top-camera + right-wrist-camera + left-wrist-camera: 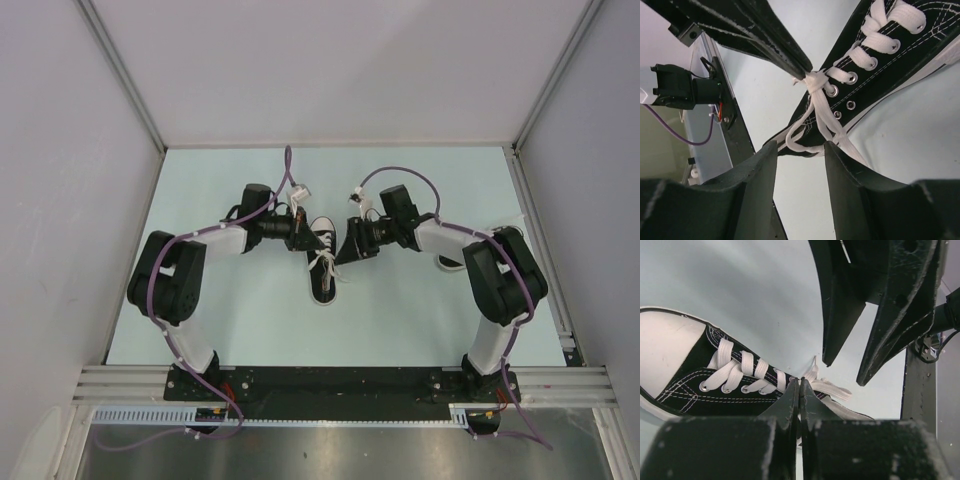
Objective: Tie the shoes
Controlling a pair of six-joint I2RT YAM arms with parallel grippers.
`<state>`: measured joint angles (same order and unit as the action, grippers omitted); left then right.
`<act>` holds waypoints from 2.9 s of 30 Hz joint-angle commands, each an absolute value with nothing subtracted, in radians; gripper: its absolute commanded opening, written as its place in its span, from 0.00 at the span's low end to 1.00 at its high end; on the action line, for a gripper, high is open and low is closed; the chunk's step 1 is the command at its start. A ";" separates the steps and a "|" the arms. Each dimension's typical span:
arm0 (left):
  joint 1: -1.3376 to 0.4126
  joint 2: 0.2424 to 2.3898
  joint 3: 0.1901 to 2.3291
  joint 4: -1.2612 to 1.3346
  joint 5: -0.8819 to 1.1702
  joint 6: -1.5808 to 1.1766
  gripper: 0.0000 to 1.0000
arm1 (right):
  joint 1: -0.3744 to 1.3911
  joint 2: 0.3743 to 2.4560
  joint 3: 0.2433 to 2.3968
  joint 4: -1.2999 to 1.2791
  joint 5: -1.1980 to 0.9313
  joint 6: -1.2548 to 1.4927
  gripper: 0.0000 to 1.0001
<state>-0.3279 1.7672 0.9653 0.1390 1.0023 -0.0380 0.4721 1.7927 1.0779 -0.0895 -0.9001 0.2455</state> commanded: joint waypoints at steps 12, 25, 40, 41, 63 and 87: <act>-0.330 1.770 1.012 0.127 1.037 0.023 0.00 | 0.514 1.870 1.144 0.031 -0.899 0.328 0.48; -0.328 1.770 1.015 0.117 1.039 0.031 0.00 | 0.520 1.861 1.154 -0.046 -0.850 0.255 0.47; -0.328 1.778 1.031 0.103 1.039 0.040 0.00 | 0.538 1.891 1.183 -0.009 -0.853 0.296 0.45; -0.328 1.781 1.032 0.101 1.039 0.040 0.00 | 0.538 1.897 1.183 -0.012 -0.851 0.295 0.45; -0.287 1.756 1.035 0.061 1.012 0.066 0.00 | 0.522 1.812 1.187 -0.179 -0.793 0.199 0.00; -0.249 1.750 1.072 -0.057 0.945 0.189 0.00 | 0.520 1.807 1.189 -0.262 -0.759 0.121 0.00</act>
